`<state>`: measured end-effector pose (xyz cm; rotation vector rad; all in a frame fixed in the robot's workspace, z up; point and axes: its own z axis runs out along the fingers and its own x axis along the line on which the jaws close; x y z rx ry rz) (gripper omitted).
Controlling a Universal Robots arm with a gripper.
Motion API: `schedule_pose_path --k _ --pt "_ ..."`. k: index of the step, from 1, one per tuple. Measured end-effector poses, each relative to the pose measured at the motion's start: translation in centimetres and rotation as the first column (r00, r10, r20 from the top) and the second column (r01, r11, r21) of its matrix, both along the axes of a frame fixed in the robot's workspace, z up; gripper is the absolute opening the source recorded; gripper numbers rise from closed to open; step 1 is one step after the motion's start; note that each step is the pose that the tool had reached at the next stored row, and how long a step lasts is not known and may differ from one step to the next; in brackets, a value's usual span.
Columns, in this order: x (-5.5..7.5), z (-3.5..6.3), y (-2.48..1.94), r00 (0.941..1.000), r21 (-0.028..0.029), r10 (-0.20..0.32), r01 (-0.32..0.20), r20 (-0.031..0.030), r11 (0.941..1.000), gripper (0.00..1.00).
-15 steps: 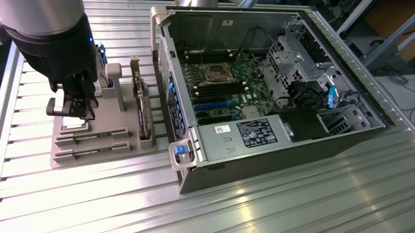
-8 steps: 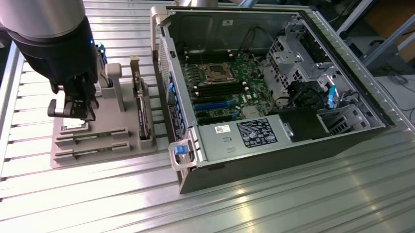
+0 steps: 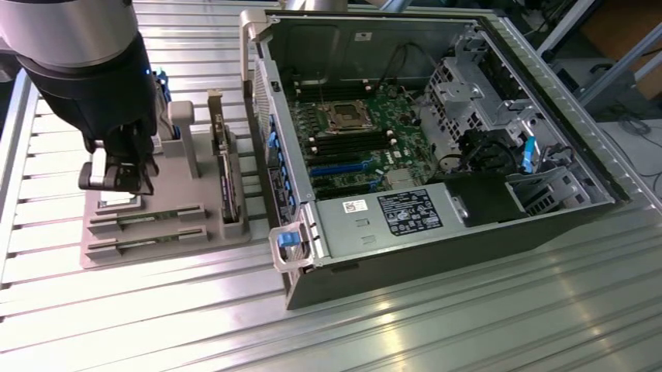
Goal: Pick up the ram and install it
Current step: 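Pick up the ram and move it above insertion slot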
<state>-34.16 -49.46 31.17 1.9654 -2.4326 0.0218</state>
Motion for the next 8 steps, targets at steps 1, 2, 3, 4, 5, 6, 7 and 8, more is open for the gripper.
schedule_pose_path --k 1,2,3,4,5,6,7,8 --pt "0.0 -0.04 0.0 1.0 0.0 0.0 0.0 0.0 1.0 0.3" --pt "0.0 -0.08 0.0 1.0 0.0 0.0 0.0 0.0 1.0 0.3" --pt "0.0 -0.14 0.0 1.0 0.0 0.0 0.0 0.0 1.0 0.3" --pt "0.0 -0.16 0.0 1.0 0.0 0.0 0.0 0.0 1.0 0.3" --pt "0.0 -0.24 0.0 1.0 0.0 0.0 0.0 0.0 1.0 0.3" --pt "0.0 -0.29 0.0 1.0 0.0 0.0 0.0 0.0 1.0 0.3" --pt "0.0 -0.31 0.0 1.0 0.0 0.0 0.0 0.0001 1.0 0.3" --pt "0.0 -0.35 0.0 1.0 0.0001 0.0 0.0 0.0001 1.0 0.3"
